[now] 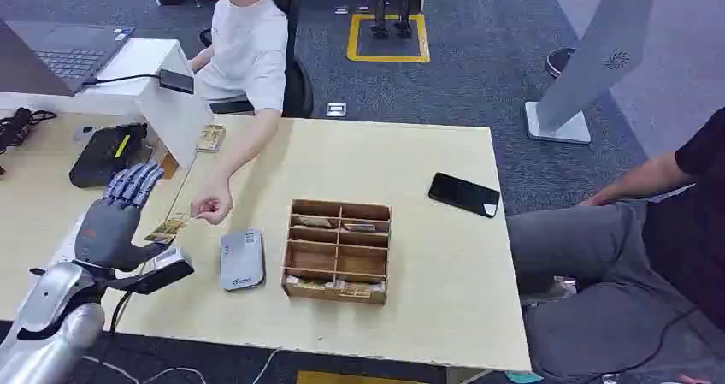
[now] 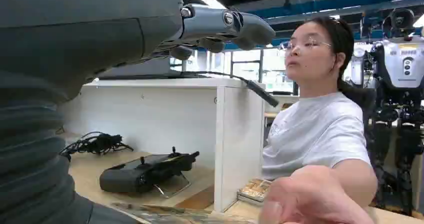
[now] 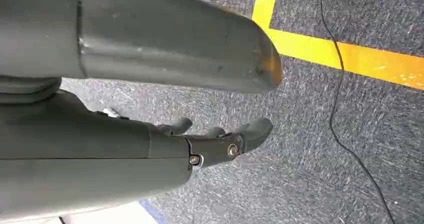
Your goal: Pass the card to the sensor for recognition and then transmit it.
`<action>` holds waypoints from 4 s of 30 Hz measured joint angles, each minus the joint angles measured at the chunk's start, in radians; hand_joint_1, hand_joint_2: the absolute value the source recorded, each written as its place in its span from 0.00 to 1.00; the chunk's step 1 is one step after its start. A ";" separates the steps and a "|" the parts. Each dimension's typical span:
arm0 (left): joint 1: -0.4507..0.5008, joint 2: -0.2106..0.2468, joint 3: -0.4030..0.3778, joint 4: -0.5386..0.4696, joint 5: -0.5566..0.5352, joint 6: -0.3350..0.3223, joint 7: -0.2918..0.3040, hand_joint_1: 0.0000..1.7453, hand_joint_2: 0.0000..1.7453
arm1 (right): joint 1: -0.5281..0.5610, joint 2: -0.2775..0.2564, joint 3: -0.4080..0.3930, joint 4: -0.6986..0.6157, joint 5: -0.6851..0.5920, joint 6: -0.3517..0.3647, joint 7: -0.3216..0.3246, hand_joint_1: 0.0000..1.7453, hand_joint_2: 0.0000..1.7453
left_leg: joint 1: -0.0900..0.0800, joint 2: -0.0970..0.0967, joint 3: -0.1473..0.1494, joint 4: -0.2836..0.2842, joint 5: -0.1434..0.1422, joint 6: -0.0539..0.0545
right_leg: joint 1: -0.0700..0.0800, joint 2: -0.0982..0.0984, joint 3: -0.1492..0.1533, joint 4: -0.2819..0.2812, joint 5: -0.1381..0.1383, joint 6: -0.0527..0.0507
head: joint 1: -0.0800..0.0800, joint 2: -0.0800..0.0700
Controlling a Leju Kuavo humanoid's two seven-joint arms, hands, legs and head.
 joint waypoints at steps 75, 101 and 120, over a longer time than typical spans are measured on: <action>0.010 -0.025 0.047 0.000 0.045 -0.009 -0.014 1.00 1.00 | -0.001 -0.001 0.014 0.002 -0.007 -0.003 -0.003 0.00 1.00 | 0.000 0.000 0.000 0.000 0.000 0.000 | 0.000 0.000 -0.002 0.000 0.000 0.000 | 0.000 0.000; 0.017 -0.027 0.048 0.000 0.175 -0.042 -0.088 1.00 1.00 | -0.001 -0.001 0.024 0.007 -0.005 0.000 -0.007 0.00 1.00 | 0.000 0.000 0.000 0.000 0.000 0.000 | 0.000 0.000 -0.002 0.000 0.000 0.000 | 0.000 0.000; 0.035 -0.221 -0.052 -0.026 0.622 -0.431 0.258 1.00 1.00 | 0.016 0.015 -0.004 -0.018 -0.039 -0.018 0.005 0.00 1.00 | -0.001 0.000 -0.001 0.001 0.000 0.000 | -0.001 0.000 -0.003 0.000 0.000 0.000 | 0.000 0.000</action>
